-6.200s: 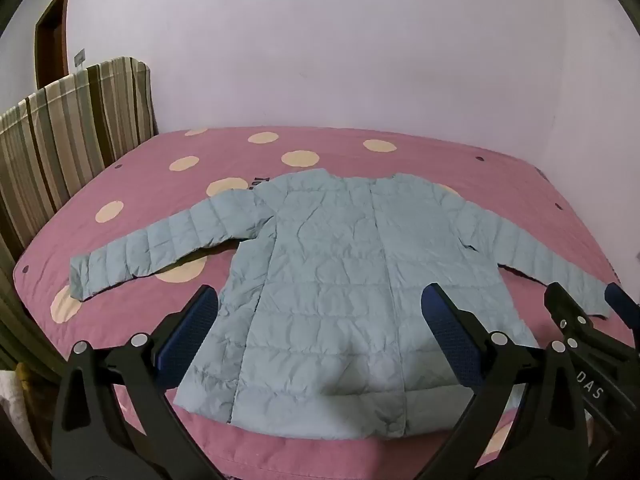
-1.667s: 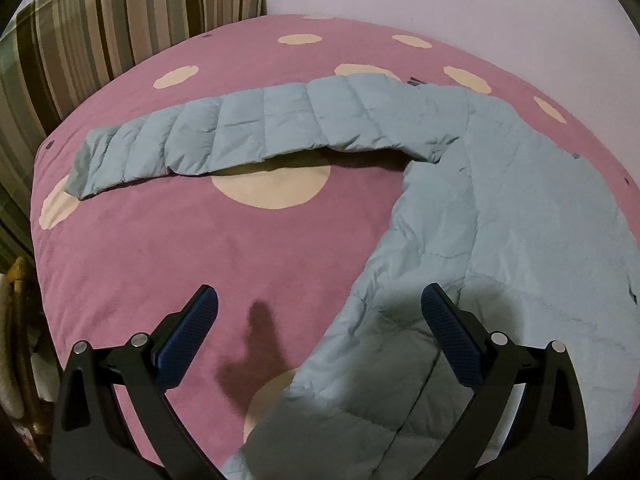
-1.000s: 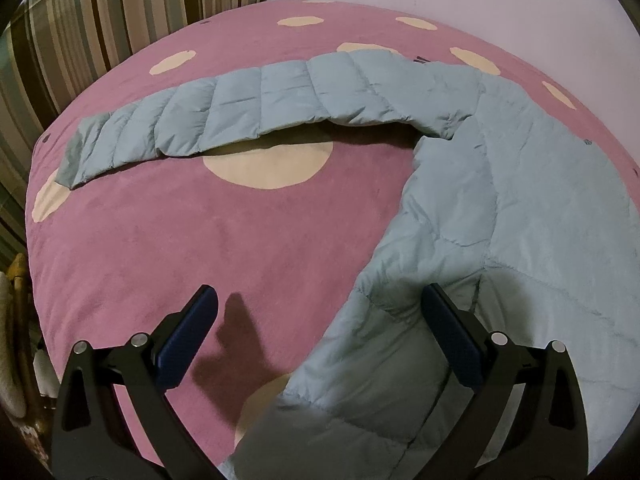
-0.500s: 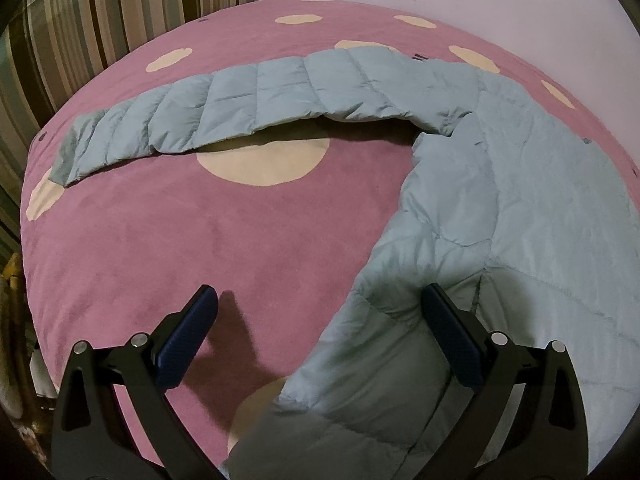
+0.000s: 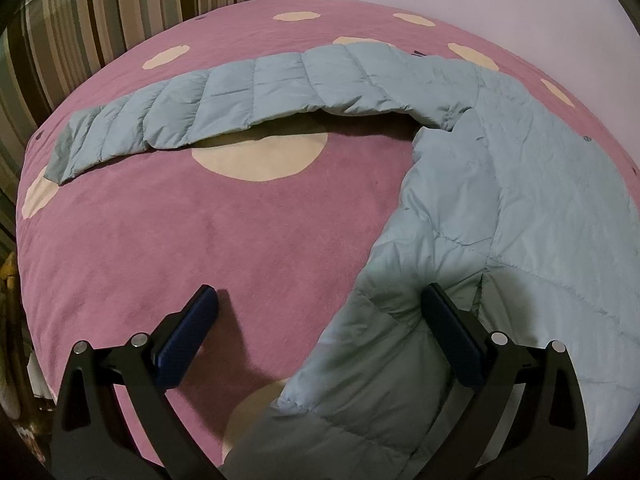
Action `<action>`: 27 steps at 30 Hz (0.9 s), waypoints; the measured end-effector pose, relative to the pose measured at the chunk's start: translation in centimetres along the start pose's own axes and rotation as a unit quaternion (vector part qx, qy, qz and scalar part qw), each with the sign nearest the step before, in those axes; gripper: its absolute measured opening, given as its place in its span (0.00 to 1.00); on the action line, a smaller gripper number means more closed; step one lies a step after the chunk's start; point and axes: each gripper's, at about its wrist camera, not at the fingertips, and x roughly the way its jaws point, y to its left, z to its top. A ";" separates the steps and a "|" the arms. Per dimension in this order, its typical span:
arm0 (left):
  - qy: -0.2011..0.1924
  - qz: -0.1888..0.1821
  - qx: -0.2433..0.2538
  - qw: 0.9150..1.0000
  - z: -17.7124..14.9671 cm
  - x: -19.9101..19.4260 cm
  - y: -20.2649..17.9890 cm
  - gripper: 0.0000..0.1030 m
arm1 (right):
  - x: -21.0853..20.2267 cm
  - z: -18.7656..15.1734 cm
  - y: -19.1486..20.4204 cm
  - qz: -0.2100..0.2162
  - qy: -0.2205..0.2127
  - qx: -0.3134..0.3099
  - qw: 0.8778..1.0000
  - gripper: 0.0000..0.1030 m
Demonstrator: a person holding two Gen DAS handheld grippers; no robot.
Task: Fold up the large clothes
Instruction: 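Grasp the jacket sleeve with the right tool and fold it across the back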
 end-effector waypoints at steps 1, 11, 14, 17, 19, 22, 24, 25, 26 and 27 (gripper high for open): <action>0.000 0.000 0.000 1.000 0.0 0.0 0.0 0.98 | 0.1 -0.2 0.8 0.006 0.003 -0.007 1.000 0.08; -0.001 -0.001 0.000 1.000 0.0 0.2 0.0 0.98 | 1.3 -2.5 7.8 0.049 0.034 -0.075 0.995 0.08; -0.001 -0.001 0.000 1.000 0.0 0.3 0.0 0.98 | 1.7 -3.4 9.8 0.062 0.044 -0.096 0.992 0.08; -0.001 -0.001 0.000 1.000 0.0 0.3 0.0 0.98 | 2.1 -4.3 11.5 0.072 0.053 -0.115 0.989 0.08; -0.001 -0.001 0.000 1.000 0.0 0.3 -0.1 0.98 | 2.4 -4.8 12.5 0.078 0.058 -0.127 0.987 0.08; -0.001 -0.002 0.000 1.000 0.0 0.3 0.0 0.98 | 2.9 -5.5 14.0 0.086 0.066 -0.140 0.984 0.08; -0.001 -0.002 0.000 1.000 0.0 0.3 -0.1 0.98 | 3.1 -5.9 14.9 0.090 0.069 -0.148 0.982 0.08; -0.001 -0.002 0.000 1.000 0.0 0.4 -0.1 0.98 | 3.2 -6.1 15.2 0.092 0.071 -0.151 0.982 0.08; -0.001 -0.001 0.000 1.000 0.0 0.3 -0.1 0.98 | 3.4 -6.3 15.6 0.094 0.074 -0.154 0.981 0.08; -0.001 -0.001 0.000 1.000 0.0 0.4 -0.1 0.98 | 3.6 -6.5 15.9 0.096 0.076 -0.157 0.980 0.08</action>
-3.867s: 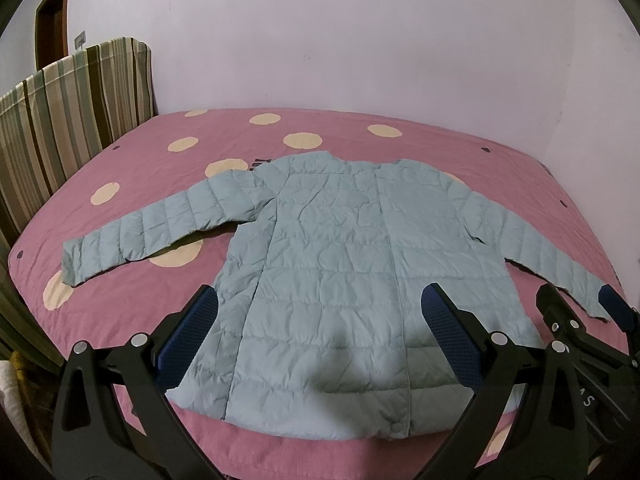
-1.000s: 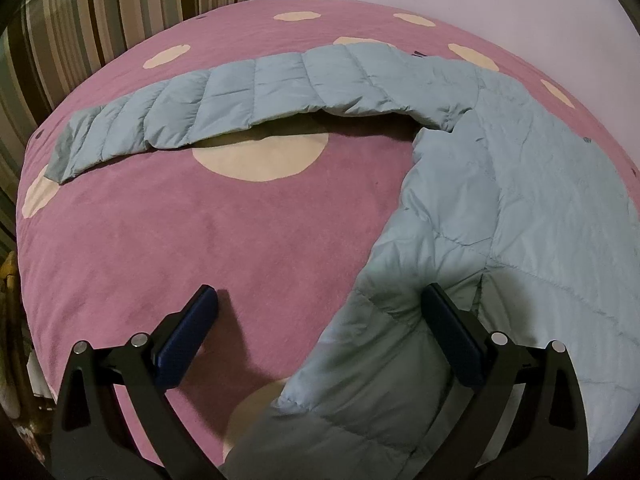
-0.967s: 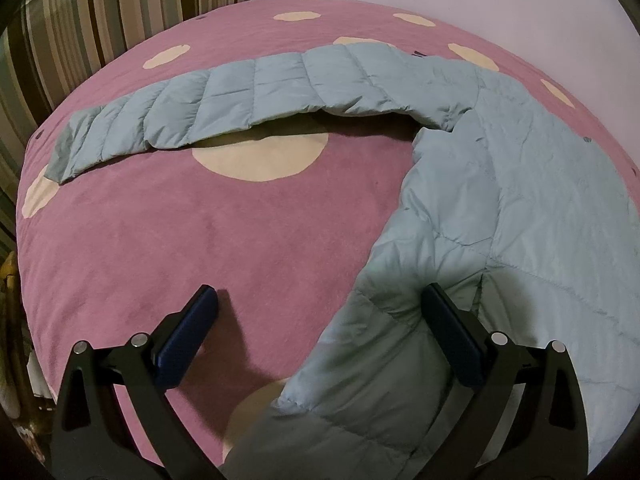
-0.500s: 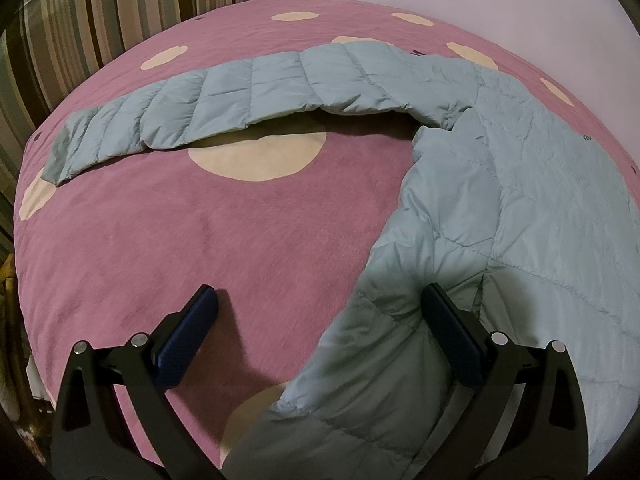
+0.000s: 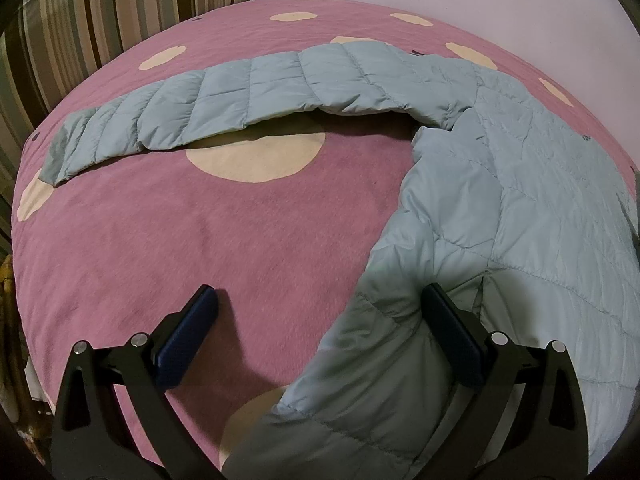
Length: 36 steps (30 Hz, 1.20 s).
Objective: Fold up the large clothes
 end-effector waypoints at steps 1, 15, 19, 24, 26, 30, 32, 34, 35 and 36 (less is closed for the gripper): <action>0.000 0.000 0.000 1.000 0.0 0.0 0.0 0.98 | 0.2 0.0 0.4 0.002 0.002 -0.003 1.000 0.08; -0.001 -0.001 0.001 1.000 0.2 0.2 -0.2 0.98 | 1.6 -0.5 5.0 0.038 0.015 -0.037 0.998 0.08; -0.002 -0.001 0.001 1.000 0.2 0.2 -0.3 0.98 | 2.2 -0.8 7.0 0.050 0.022 -0.050 0.997 0.08; -0.003 -0.002 0.001 1.000 0.4 0.3 -0.4 0.98 | 3.1 -1.6 9.4 0.064 0.037 -0.071 0.995 0.08; -0.003 -0.003 0.001 1.000 0.6 0.4 -0.5 0.98 | 3.4 -2.1 10.6 0.070 0.045 -0.082 0.993 0.08; -0.005 -0.005 0.001 1.000 0.3 0.4 -0.3 0.98 | 4.2 -2.7 12.4 0.079 0.056 -0.097 0.991 0.08; -0.005 -0.005 0.002 1.000 0.4 0.4 -0.3 0.98 | 4.5 -2.9 13.3 0.081 0.061 -0.103 0.989 0.08; -0.006 -0.006 0.001 1.000 0.4 0.5 -0.2 0.98 | 4.8 -3.1 14.0 0.086 0.065 -0.110 0.988 0.08; -0.006 -0.006 0.001 1.000 0.2 0.4 -0.2 0.98 | 5.0 -3.3 14.5 0.089 0.068 -0.114 0.987 0.08; -0.006 -0.006 0.001 1.000 0.4 0.5 -0.2 0.98 | 5.1 -3.4 15.0 0.090 0.070 -0.119 0.986 0.08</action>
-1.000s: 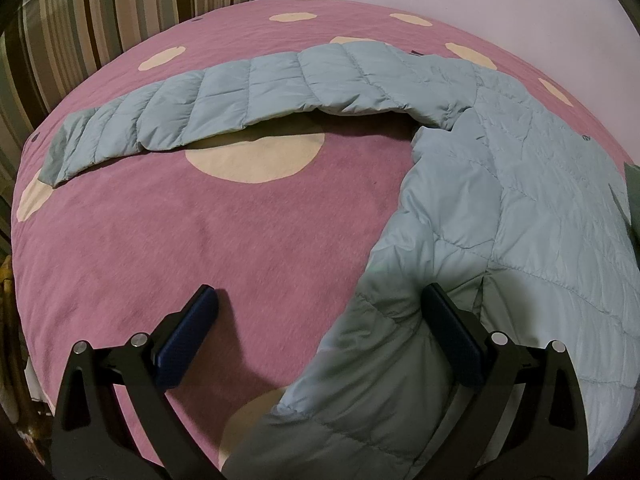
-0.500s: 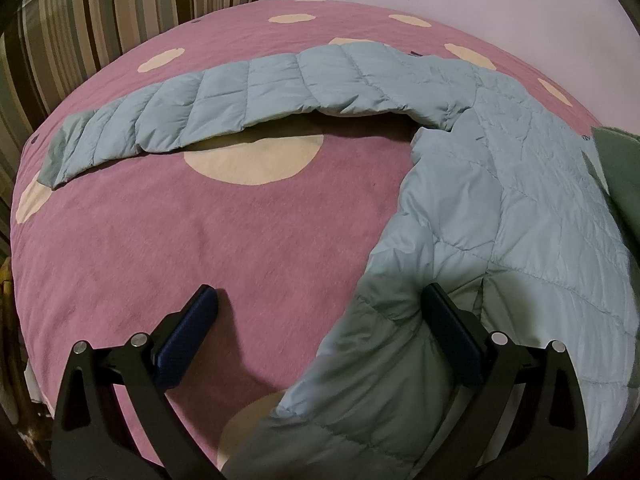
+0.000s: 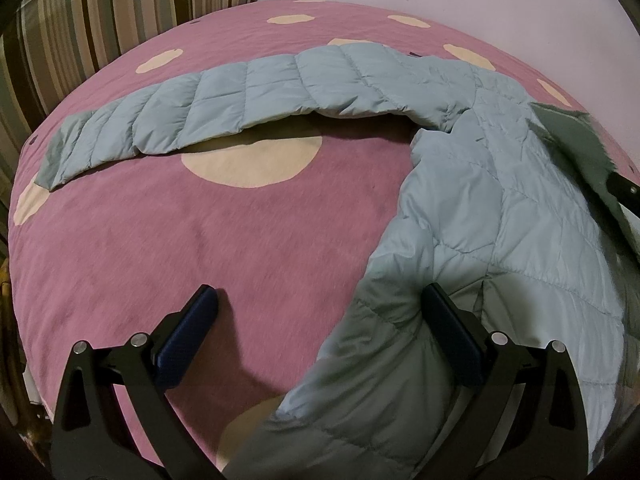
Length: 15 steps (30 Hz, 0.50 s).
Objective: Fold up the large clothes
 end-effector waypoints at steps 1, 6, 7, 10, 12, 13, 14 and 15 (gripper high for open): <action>0.000 0.000 0.000 1.000 -0.1 0.0 0.0 0.98 | 0.2 0.0 0.3 0.001 0.002 -0.004 1.000 0.08; 0.000 0.000 0.000 1.000 -0.2 -0.1 0.1 0.98 | 1.4 -0.2 1.9 0.011 0.019 -0.020 1.000 0.08; 0.000 0.000 0.000 1.000 -0.1 -0.1 0.1 0.98 | 1.7 -0.3 2.0 0.013 0.022 -0.022 0.999 0.08; -0.001 0.000 0.000 1.000 -0.1 0.0 0.0 0.98 | 2.2 -0.7 2.7 0.017 0.032 -0.028 0.999 0.08; -0.001 0.000 0.000 1.000 -0.1 0.0 0.0 0.98 | 2.5 -1.0 3.2 0.021 0.037 -0.034 0.999 0.08; -0.001 0.000 0.000 1.000 0.0 0.0 0.0 0.98 | 2.6 -1.2 3.5 0.022 0.039 -0.036 0.998 0.08; -0.001 0.000 0.000 1.000 -0.2 -0.1 0.1 0.98 | 2.7 -1.3 3.7 0.024 0.041 -0.039 0.998 0.08; -0.001 0.000 0.000 1.000 0.0 0.1 0.0 0.98 | 2.7 -1.4 3.8 0.026 0.042 -0.041 0.998 0.08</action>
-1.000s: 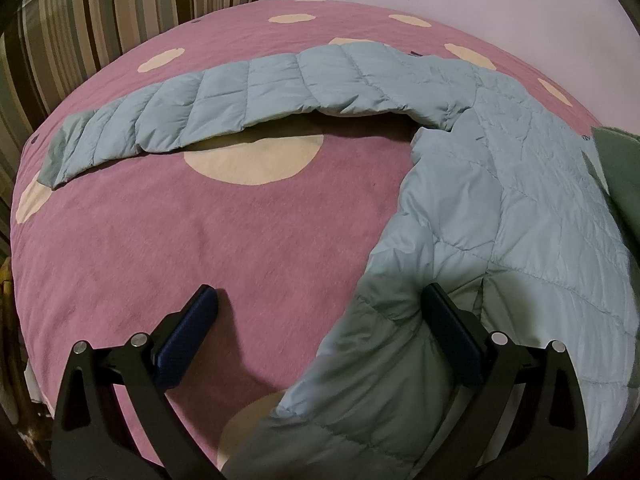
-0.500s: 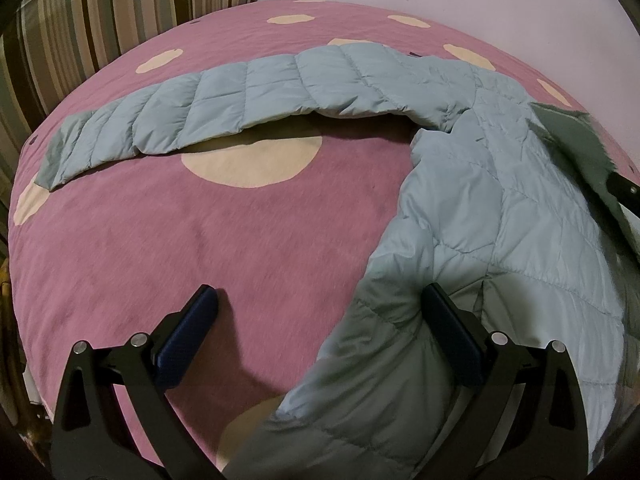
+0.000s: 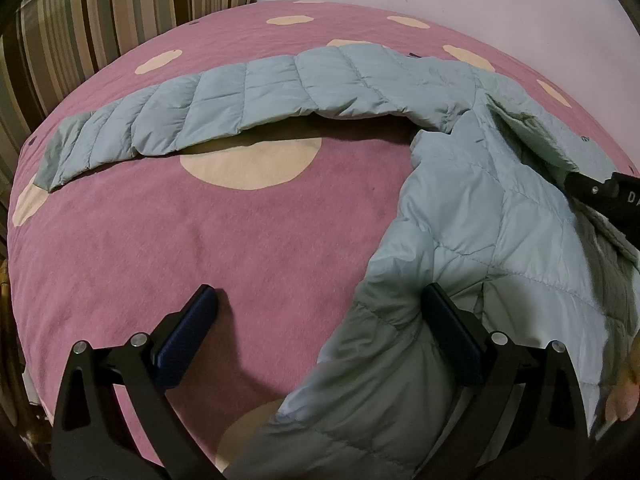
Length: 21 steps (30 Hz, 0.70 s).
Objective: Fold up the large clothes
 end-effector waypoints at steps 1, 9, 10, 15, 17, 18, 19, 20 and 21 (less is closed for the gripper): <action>0.000 0.000 0.000 1.000 0.0 0.0 0.0 0.98 | 0.1 -0.1 0.3 0.002 0.002 -0.004 1.000 0.08; 0.000 0.000 0.000 1.000 -0.2 -0.1 0.1 0.98 | 0.7 -0.3 1.8 0.013 0.011 -0.017 1.000 0.08; 0.000 0.000 0.000 1.000 -0.1 0.0 0.1 0.98 | 0.8 -0.3 1.8 0.014 0.013 -0.018 1.000 0.08; -0.001 0.000 0.000 1.000 -0.3 -0.1 0.1 0.98 | 1.4 -0.6 2.3 0.015 0.022 -0.023 0.999 0.08; -0.001 0.000 0.000 1.000 -0.2 0.0 0.1 0.98 | 1.6 -0.6 2.4 0.015 0.025 -0.025 0.999 0.08; -0.001 -0.001 0.000 1.000 -0.3 -0.1 0.1 0.98 | 1.7 -0.7 2.4 0.016 0.028 -0.026 0.999 0.08; -0.001 -0.001 0.000 1.000 -0.2 0.0 0.1 0.98 | 1.8 -0.7 2.5 0.015 0.029 -0.026 0.999 0.08; -0.001 0.000 0.000 1.000 -0.2 0.0 0.1 0.98 | 1.9 -0.8 2.5 0.015 0.031 -0.026 0.999 0.08; -0.001 -0.001 0.000 1.000 -0.3 -0.1 0.1 0.98 | 1.9 -0.8 2.5 0.016 0.033 -0.025 0.999 0.08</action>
